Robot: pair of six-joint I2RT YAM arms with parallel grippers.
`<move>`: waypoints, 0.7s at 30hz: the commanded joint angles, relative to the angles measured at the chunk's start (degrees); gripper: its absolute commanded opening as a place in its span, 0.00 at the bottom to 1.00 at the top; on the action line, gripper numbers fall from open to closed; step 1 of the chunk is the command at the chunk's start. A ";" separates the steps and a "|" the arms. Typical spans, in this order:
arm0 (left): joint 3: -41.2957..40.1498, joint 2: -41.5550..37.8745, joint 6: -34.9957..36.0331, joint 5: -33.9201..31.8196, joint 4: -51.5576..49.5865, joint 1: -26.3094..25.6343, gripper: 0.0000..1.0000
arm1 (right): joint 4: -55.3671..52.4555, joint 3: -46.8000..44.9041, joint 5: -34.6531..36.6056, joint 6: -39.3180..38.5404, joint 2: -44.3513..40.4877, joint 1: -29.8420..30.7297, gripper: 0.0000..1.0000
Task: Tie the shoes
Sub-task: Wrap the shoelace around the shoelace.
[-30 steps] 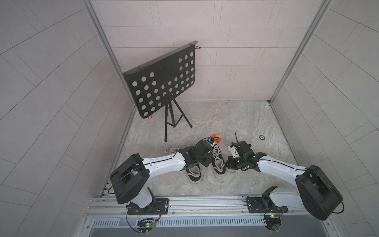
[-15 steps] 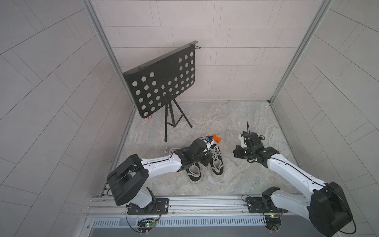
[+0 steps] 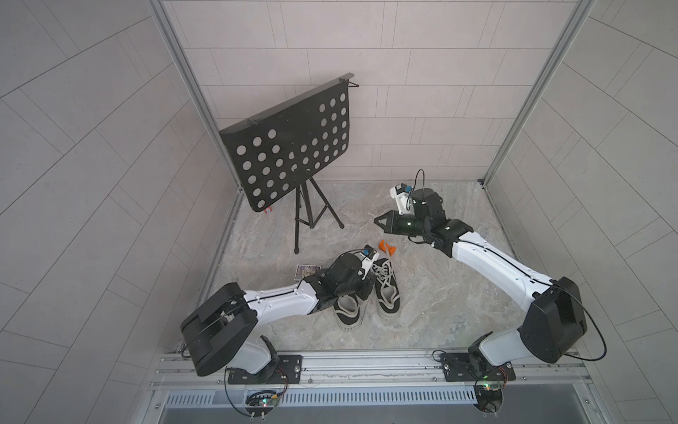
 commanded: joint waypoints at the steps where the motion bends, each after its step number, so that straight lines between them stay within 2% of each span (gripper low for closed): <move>1: -1.43 -1.59 0.74 -0.43 2.35 0.31 0.00 | 9.28 -5.46 -4.05 8.10 3.99 0.89 0.00; 6: -2.47 -1.83 0.32 0.10 3.34 0.36 0.00 | 16.91 -13.31 -6.52 12.43 9.97 1.14 0.00; 9: -2.22 -1.33 -0.04 0.79 3.69 0.40 0.00 | 15.75 -14.70 -7.59 10.91 11.93 1.14 0.00; 10: -2.06 -1.05 -0.13 0.97 3.70 0.37 0.00 | 14.26 -14.67 -7.66 9.85 12.02 1.14 0.03; 13: -1.21 -0.25 -0.38 1.19 3.50 0.38 0.00 | 7.97 -14.01 -7.13 3.98 10.84 0.92 0.23; 15: -0.33 0.53 -0.51 1.42 3.04 0.40 0.00 | 4.35 -14.04 -5.95 0.58 8.64 0.22 0.42; 17: 0.51 1.39 -0.71 1.25 2.41 0.49 0.00 | 2.00 -14.75 -5.16 -1.98 5.99 -0.84 0.56; 21: 1.62 2.75 -1.39 1.59 2.59 0.55 0.00 | 0.52 -18.42 -4.95 -4.84 -0.18 -3.73 0.69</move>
